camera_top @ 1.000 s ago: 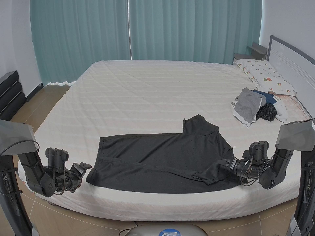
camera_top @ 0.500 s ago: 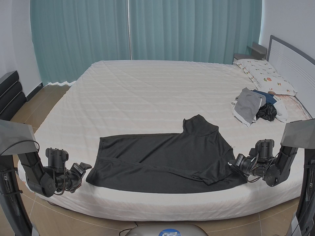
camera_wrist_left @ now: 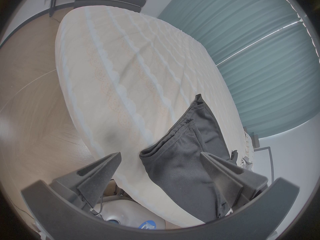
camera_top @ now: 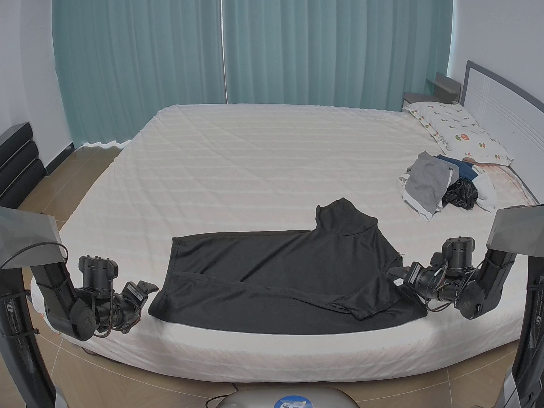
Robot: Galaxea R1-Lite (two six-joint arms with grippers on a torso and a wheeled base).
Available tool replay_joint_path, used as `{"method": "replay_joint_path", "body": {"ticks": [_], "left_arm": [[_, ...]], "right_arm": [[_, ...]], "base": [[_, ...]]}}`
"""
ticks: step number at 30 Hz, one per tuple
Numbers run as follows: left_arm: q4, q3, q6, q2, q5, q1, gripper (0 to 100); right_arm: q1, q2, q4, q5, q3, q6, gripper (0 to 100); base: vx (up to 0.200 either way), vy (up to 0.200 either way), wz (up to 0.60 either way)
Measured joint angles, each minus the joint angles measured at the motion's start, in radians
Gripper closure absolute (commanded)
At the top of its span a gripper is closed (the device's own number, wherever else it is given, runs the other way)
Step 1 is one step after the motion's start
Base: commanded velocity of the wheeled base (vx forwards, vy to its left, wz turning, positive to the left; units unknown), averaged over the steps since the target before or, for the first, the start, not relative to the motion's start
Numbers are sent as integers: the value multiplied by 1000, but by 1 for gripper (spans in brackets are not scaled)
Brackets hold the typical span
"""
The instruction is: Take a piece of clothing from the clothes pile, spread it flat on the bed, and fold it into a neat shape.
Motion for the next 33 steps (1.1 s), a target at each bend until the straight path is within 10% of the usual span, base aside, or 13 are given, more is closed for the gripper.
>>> {"method": "replay_joint_path", "body": {"ticks": [16, 17, 33], "left_arm": [[0, -1, 2, 6, 1, 0, 0], [0, -1, 2, 6, 1, 0, 0], [0, -1, 1, 7, 1, 0, 0]], "right_arm": [[50, 49, 168, 25, -171, -4, 0], [54, 52, 175, 25, -180, -7, 100], [44, 58, 223, 6, -222, -13, 100]], "base": [[0, 0, 0], [0, 0, 0], [0, 0, 0]]}}
